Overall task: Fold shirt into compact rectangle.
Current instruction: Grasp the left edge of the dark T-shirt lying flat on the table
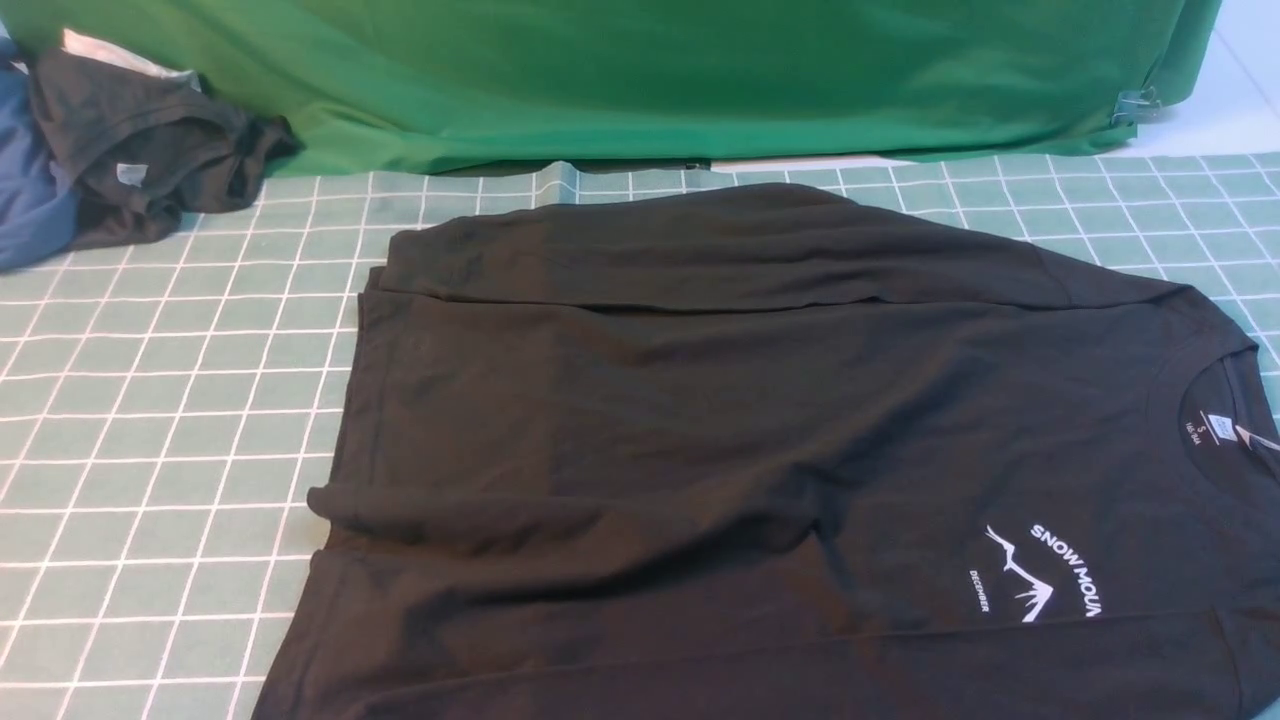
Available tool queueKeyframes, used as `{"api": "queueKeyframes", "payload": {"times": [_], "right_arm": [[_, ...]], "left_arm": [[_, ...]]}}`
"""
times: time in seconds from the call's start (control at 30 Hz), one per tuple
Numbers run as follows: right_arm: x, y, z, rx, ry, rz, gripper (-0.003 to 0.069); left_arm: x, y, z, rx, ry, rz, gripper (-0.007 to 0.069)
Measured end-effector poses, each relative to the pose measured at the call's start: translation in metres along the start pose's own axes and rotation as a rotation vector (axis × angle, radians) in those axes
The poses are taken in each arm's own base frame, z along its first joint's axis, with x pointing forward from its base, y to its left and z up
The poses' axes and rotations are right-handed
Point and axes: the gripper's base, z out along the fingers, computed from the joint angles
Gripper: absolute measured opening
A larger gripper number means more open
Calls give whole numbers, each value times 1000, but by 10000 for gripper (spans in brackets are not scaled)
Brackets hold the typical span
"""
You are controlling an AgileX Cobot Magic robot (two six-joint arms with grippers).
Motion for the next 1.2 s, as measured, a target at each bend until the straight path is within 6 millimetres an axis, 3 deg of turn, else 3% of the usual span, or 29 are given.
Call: {"api": "queueKeyframes", "payload": {"times": [0.13, 0.23, 0.3, 0.4, 0.5, 0.57, 0.67, 0.83, 0.93, 1.07, 1.13, 1.17, 1.2], "right_arm": [[-13, -3, -1, 24, -166, 201, 240], [-29, -10, -5, 30, -366, 469, 240], [-36, -13, -9, 23, -461, 571, 240], [-42, -16, -12, 17, -536, 624, 240], [-48, -19, -17, 17, -638, 649, 240], [-50, -19, -18, 18, -654, 649, 240], [-53, -21, -21, 24, -711, 640, 240], [-59, -24, -27, 53, -811, 593, 240], [-60, -24, -28, 46, -821, 620, 239], [-62, -23, -26, -5, -767, 716, 148], [-82, -20, -24, -40, -607, 689, 52], [-83, -20, -23, -41, -573, 685, 50], [-100, -20, -21, -38, -444, 635, 36]], "left_arm": [[-16, -35, 15, 74, 48, -5, 36], [-19, -65, 43, -33, 309, 99, 36], [-13, -74, 66, -140, 505, 175, 36], [1, -75, 84, -245, 771, 290, 36], [42, -62, 113, -357, 1261, 387, 36], [52, -56, 115, -367, 1365, 398, 36], [89, -20, 112, -464, 1667, 399, 36], [118, 17, 78, -557, 1877, 438, 36], [124, 25, 58, -595, 1917, 482, 36], [127, 26, 50, -632, 1926, 538, 36], [128, 26, 50, -633, 1914, 551, 36], [128, 26, 50, -635, 1913, 550, 36], [128, 26, 50, -634, 1914, 557, 36]]}}
